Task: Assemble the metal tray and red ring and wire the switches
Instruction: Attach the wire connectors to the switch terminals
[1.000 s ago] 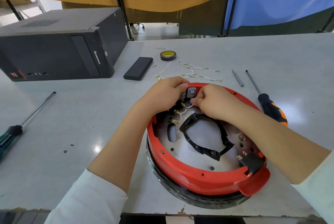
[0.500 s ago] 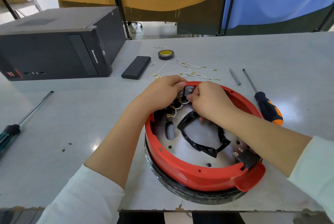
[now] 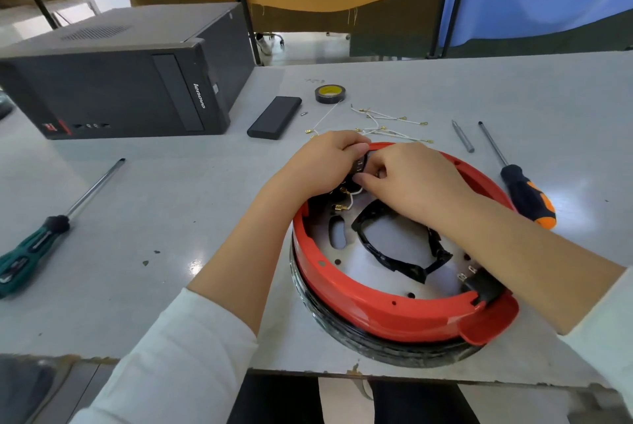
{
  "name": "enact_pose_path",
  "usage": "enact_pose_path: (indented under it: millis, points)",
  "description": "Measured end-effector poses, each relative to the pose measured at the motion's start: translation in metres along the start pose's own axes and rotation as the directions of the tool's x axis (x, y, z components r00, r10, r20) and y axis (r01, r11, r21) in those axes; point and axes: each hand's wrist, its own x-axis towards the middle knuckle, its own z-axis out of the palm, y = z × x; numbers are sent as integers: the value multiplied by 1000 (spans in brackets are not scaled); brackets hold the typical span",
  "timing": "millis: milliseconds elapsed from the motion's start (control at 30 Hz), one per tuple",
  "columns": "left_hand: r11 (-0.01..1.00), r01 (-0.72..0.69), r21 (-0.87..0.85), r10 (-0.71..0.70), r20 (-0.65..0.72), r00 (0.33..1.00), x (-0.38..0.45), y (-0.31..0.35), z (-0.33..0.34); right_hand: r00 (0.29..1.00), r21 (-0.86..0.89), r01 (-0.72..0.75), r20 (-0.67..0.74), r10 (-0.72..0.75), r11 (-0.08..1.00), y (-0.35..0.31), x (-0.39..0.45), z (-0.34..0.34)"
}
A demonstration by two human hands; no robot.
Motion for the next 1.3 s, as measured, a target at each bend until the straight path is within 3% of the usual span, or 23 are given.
enact_pose_path:
  millis: [233, 733, 1133, 1300]
  points:
    - [1000, 2, -23, -2, -4, 1000, 0, 0, 0, 991, 84, -125, 53, 121, 989, 0, 7, 1]
    - [997, 15, -79, -15, -7, 1000, 1, -2, 0, 994, 111, -106, 13, 105, 988, -2, 5, 5]
    - [995, 22, -96, -23, -6, 1000, 2, -3, 0, 994, 9, -103, -27, 104, 995, -5, 4, 6]
    - [995, 19, -98, -20, -10, 1000, 2, -4, 0, 993, 70, -119, -12, 120, 990, -3, 4, 5]
